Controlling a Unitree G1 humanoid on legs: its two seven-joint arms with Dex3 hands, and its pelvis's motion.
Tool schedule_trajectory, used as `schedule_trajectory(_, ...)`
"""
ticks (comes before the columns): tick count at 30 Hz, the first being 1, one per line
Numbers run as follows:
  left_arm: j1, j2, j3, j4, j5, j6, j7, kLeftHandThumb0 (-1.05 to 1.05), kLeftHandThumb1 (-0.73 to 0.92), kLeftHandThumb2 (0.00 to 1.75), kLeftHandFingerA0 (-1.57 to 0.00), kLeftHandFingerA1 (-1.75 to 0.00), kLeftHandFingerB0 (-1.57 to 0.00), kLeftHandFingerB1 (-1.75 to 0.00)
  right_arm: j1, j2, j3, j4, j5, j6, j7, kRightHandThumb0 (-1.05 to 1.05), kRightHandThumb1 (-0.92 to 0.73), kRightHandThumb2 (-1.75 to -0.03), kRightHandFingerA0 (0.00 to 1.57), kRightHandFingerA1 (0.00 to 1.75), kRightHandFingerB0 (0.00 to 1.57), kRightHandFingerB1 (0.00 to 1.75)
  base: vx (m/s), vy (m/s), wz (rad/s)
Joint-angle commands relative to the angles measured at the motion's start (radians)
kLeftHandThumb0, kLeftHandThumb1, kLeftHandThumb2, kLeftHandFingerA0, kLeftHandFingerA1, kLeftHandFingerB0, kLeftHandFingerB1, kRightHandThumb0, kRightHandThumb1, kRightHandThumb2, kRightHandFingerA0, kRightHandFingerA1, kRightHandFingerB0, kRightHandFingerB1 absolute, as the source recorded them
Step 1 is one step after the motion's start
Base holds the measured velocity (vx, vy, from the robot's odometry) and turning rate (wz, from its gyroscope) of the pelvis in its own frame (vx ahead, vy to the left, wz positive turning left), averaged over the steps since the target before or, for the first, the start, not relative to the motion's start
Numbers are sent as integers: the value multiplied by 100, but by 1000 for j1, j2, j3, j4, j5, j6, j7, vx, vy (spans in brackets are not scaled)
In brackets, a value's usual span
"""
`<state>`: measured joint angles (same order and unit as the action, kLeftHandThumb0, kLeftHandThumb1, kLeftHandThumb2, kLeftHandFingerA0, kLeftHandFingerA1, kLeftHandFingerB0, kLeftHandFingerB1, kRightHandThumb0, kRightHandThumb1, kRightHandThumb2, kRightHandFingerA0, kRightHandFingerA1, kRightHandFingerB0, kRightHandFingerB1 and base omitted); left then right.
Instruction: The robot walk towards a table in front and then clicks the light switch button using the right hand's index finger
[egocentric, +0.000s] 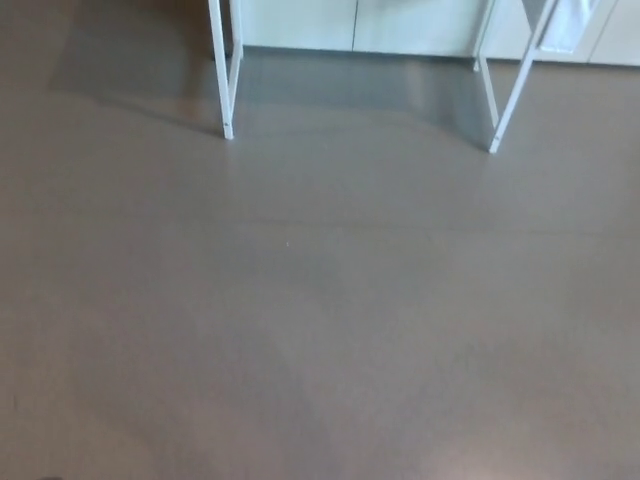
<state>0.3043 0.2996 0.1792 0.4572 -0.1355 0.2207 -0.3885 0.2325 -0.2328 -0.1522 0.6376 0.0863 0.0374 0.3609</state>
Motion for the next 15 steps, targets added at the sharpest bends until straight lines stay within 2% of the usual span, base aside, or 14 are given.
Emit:
schedule_trajectory(1,32,3,-11,16,12,-71,-9,-8,50,91,-26,-55,-11,-47,18,-13,7,29,-11,-53,-2,-16,-48,-89,31,57,16,49,155,-6,9)
schedule_trajectory(6,46,-1,-12,12,10,-65,1,-6,52,92,-24,-54,-12,-47,12,-20,14,71,-9,-88,9,-17,-48,-90,30,57,15,49,185,-126,8)
schedule_trajectory(11,60,-1,-18,-3,18,-74,2,-6,53,92,-26,-55,-12,-48,12,-19,14,86,-1,-92,13,-15,-49,-90,31,57,14,48,286,-275,25)
schedule_trajectory(15,61,-5,-15,0,13,-68,2,-7,53,93,-26,-55,-12,-47,3,-19,14,100,-2,-95,7,-16,-48,-90,32,57,15,49,272,-59,-3)
